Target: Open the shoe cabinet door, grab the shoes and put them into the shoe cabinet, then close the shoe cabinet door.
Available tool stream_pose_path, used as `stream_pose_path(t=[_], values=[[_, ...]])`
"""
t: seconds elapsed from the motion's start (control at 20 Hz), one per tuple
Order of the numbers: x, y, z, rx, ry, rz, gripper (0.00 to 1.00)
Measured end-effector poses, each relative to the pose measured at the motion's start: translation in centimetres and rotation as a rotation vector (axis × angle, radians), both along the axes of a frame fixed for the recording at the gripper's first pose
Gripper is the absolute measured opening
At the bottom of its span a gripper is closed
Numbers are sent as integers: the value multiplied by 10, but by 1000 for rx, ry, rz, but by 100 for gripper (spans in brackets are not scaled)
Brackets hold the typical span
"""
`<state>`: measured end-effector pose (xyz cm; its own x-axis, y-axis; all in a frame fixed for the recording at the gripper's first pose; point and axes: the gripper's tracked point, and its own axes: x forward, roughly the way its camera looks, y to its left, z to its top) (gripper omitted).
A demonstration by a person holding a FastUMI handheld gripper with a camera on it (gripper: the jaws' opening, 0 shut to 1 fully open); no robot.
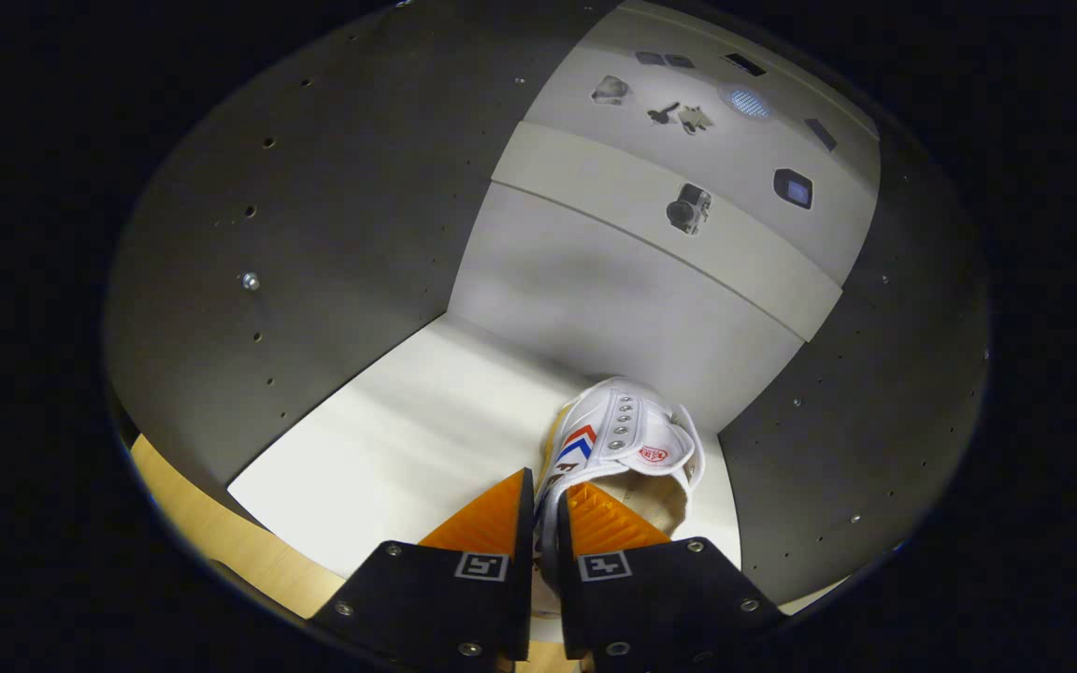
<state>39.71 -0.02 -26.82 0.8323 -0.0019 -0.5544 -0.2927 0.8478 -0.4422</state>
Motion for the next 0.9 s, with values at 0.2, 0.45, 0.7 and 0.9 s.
stream_pose_path(t=[0.2,0.45,0.7,0.9], values=[[-3,5,0,-13,-12,4,27],[-8,-2,-3,-16,24,-66,52],[-7,-7,-5,59,46,-154,56],[-7,-9,-5,164,70,-236,66]])
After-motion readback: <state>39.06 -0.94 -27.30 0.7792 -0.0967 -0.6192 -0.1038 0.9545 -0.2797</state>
